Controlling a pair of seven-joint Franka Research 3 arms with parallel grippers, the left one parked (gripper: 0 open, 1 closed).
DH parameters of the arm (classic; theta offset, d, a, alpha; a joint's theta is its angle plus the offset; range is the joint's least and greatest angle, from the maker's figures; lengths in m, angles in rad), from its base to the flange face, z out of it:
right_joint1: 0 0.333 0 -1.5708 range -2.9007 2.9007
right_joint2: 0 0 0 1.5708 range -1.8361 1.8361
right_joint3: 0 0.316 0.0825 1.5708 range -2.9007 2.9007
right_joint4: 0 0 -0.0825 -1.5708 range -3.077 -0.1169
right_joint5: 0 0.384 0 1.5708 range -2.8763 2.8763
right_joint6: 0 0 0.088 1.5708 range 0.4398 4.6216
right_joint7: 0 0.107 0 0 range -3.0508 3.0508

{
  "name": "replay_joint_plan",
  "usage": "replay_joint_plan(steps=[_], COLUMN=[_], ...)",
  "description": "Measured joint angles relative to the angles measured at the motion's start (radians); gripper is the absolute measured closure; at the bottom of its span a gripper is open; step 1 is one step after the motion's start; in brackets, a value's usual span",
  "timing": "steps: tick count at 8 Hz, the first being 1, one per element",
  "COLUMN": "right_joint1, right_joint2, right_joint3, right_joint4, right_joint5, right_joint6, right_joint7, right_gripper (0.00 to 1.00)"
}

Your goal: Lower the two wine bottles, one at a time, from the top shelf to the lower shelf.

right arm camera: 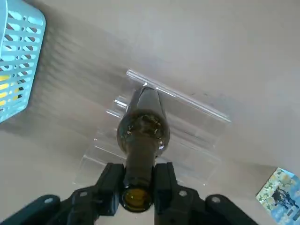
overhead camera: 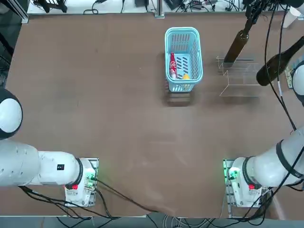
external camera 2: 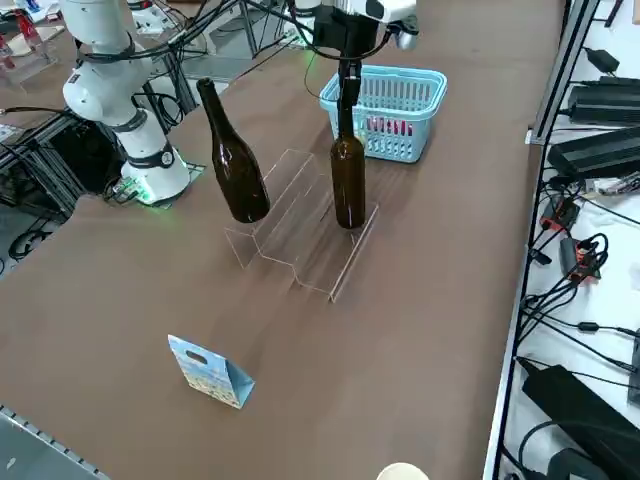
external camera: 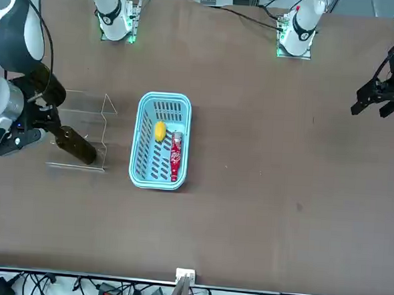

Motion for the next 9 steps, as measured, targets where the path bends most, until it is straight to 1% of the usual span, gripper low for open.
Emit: replay_joint_plan(steps=[1, 2, 3, 4, 5, 7, 8, 9], right_joint1=[0.001, 0.002, 0.002, 0.003, 0.003, 0.003, 0.004, 0.003], right_joint2=[-0.001, -0.003, -0.008, -0.016, -0.028, -0.075, -0.111, -0.155], right_joint3=[0.0, 0.0, 0.001, 0.001, 0.001, 0.005, 0.009, 0.009], right_joint4=[-0.001, -0.001, -0.001, -0.001, 0.0, 0.002, 0.003, 0.003], right_joint5=[0.0, 0.0, 0.0, 0.0, -0.001, -0.025, -0.037, -0.043], right_joint6=[0.0, 0.0, 0.0, 0.0, 0.0, -0.001, -0.009, -0.041], right_joint7=[0.016, 0.026, 0.029, 0.029, 0.029, 0.029, 0.029, 0.029], right_gripper=[0.56, 0.46, 0.3, 0.09, 0.0, 0.0, 0.0, 0.0])
